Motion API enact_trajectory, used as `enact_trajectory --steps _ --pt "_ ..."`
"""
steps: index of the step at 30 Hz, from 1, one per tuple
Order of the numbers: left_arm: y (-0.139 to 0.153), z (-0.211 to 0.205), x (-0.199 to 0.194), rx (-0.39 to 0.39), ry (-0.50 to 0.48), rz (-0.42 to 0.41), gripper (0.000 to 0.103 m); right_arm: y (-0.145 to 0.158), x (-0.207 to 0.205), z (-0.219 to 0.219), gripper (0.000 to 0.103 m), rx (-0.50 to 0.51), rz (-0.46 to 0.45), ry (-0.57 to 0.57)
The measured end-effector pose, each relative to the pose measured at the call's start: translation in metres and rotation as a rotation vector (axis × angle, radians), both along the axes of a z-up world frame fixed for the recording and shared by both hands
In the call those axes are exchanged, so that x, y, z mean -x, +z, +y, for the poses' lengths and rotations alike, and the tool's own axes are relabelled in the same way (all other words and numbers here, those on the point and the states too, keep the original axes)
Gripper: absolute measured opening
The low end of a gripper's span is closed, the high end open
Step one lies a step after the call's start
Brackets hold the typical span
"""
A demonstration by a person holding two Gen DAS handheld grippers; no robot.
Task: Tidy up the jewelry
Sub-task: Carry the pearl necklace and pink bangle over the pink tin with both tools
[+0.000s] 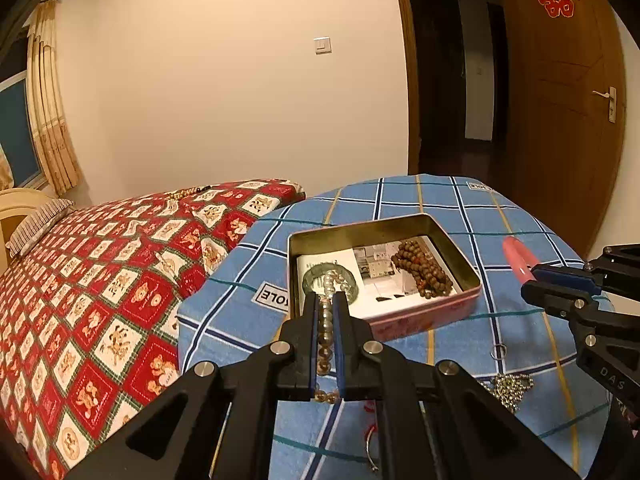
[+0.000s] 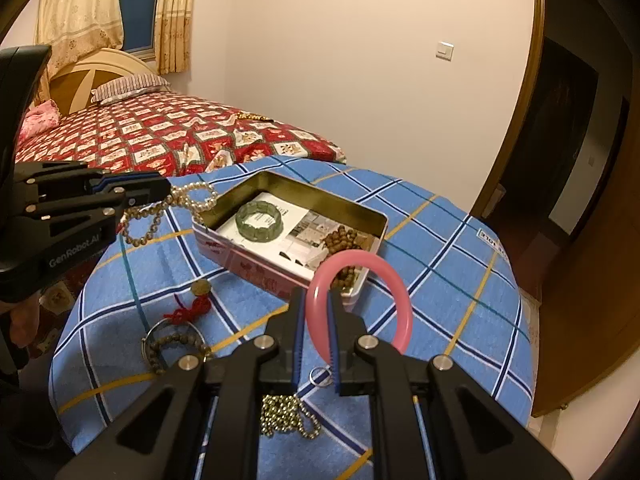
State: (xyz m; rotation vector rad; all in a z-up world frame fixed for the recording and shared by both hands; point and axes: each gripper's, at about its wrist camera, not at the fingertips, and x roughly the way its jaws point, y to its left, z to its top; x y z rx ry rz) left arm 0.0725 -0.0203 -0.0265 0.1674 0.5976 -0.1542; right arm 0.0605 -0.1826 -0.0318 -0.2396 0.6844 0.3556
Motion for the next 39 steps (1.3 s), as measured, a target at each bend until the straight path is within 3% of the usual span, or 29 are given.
enact_trajectory --steps 39 --pt "0.004 -0.010 -0.064 -0.064 0.001 -0.032 0.006 0.010 -0.061 0.008 0.013 0.064 -0.052 0.025"
